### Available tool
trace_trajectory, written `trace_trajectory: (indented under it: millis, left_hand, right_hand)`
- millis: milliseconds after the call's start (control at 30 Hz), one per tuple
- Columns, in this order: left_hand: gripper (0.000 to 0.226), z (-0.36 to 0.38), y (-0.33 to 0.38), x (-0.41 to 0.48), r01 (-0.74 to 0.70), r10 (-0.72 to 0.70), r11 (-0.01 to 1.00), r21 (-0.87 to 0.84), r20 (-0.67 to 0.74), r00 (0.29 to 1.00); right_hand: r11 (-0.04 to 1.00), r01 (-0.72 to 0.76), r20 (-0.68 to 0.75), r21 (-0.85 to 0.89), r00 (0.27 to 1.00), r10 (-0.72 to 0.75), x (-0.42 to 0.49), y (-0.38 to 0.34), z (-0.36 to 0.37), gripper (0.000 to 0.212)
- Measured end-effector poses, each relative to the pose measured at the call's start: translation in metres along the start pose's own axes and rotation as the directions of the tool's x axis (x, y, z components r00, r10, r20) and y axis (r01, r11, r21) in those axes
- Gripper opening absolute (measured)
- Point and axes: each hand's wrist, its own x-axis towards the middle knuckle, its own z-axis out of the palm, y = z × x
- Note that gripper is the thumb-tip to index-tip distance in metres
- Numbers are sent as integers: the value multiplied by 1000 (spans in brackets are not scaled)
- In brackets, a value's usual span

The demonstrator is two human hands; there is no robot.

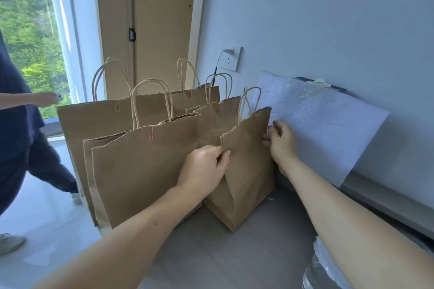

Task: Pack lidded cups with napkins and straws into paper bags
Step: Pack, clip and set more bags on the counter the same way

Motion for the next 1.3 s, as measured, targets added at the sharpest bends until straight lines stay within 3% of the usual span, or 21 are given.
trace_trajectory:
  millis: [167,267,333,433,633,833,967,1300]
  left_hand:
    - [18,0,9,-10,183,-179,982,-56,74,981]
    - [76,-6,29,-23,251,-254,967,39,84,964]
    - [89,-11,50,-30,191,-192,969,157,-10,981]
    - [86,-14,92,-43,85,-80,963,255,-31,996]
    - [70,1,199,-103,6,-78,956,293,235,969]
    - [71,41,346,-162,-169,58,958,232,421,905]
    - [72,85,436,-212,-277,152,949,149,555,818]
    - [72,206,560,-345,-429,328,894,-131,842,428]
  right_hand:
    - [988,-50,124,-148,990,68,-31,-13,-20,48]
    - [970,1,235,-245,970,59,-58,-32,-47,51]
    - [931,77,283,-355,959,28,-78,-47,-73,56]
    - [846,192,329,-497,944,-21,-112,-64,-122,62]
    - [803,206,282,-559,958,-50,-204,-78,-254,61]
    - [762,50,89,-645,996,11,-317,-64,-414,59]
    - [728,-114,-34,-676,992,124,-390,-40,-510,59]
    - [622,-503,-320,-600,864,389,-524,38,-661,59]
